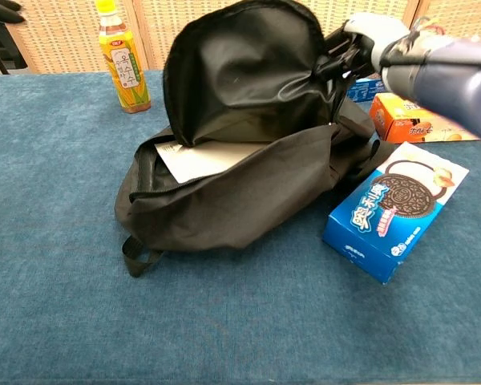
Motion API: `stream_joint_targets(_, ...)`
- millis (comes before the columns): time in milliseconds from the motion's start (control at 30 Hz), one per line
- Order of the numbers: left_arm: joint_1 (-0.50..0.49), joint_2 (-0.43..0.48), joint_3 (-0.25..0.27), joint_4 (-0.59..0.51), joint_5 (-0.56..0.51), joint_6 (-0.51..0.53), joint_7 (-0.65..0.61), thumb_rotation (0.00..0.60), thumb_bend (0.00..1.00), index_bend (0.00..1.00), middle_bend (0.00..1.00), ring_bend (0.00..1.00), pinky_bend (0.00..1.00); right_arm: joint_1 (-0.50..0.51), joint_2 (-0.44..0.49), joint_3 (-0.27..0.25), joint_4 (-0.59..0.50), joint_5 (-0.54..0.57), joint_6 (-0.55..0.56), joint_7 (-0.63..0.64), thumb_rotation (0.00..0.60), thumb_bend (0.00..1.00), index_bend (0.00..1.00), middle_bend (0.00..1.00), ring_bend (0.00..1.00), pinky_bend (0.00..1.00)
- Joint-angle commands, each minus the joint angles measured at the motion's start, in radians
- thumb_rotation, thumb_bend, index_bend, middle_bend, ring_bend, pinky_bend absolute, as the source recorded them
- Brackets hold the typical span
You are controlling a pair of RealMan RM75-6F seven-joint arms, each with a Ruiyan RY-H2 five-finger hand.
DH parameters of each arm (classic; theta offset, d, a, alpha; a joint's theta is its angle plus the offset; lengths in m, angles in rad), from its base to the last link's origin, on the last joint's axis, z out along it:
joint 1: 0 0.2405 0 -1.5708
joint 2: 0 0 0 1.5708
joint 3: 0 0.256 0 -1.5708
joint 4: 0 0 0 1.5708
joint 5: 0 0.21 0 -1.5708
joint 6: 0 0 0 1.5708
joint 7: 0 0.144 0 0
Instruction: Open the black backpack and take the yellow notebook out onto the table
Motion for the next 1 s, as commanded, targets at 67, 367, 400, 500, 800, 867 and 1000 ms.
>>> stream_joint_targets(67, -0.066, -0.046, 0.014, 0.031, 0.015, -0.064, -0.017, 0.600, 0.12, 0.14, 0.00, 0.00, 0.09, 0.012, 0.040, 0.018, -0.004, 0.058, -0.022, 0.010, 0.600, 0.61, 0.70, 0.56, 0.43, 0.49)
stream_joint_targets(367, -0.171, -0.137, -0.023, 0.043, -0.043, -0.178, 0.047, 0.600, 0.19, 0.15, 0.00, 0.00, 0.09, 0.003, 0.092, -0.019, -0.071, 0.097, -0.043, 0.046, 0.600, 0.61, 0.70, 0.56, 0.43, 0.49)
stream_joint_targets(400, -0.180, -0.150, -0.028, 0.049, -0.047, -0.184, 0.055, 0.600, 0.20, 0.16, 0.00, 0.00, 0.09, 0.003, 0.097, -0.023, -0.077, 0.100, -0.046, 0.049, 0.600, 0.62, 0.70, 0.56, 0.43, 0.49)
stream_joint_targets(500, -0.221, -0.204, -0.031, 0.074, -0.055, -0.224, 0.075, 0.600, 0.21, 0.16, 0.00, 0.00, 0.09, 0.003, 0.112, -0.036, -0.093, 0.109, -0.057, 0.060, 0.600, 0.61, 0.70, 0.56, 0.43, 0.49)
stream_joint_targets(800, -0.300, -0.343, -0.031, 0.164, -0.088, -0.295, 0.119, 0.600, 0.21, 0.17, 0.00, 0.00, 0.09, 0.015, 0.139, -0.056, -0.103, 0.133, -0.068, 0.092, 0.600, 0.61, 0.70, 0.56, 0.43, 0.49)
stream_joint_targets(867, -0.316, -0.367, -0.036, 0.186, -0.100, -0.312, 0.132, 0.600, 0.21, 0.17, 0.00, 0.00, 0.09, 0.017, 0.146, -0.060, -0.108, 0.137, -0.068, 0.097, 0.600, 0.61, 0.70, 0.56, 0.43, 0.49)
stream_joint_targets(1000, -0.356, -0.413, -0.044, 0.228, -0.125, -0.366, 0.170, 0.600, 0.19, 0.17, 0.00, 0.00, 0.09, 0.018, 0.158, -0.072, -0.119, 0.140, -0.071, 0.105, 0.600, 0.61, 0.70, 0.56, 0.43, 0.49)
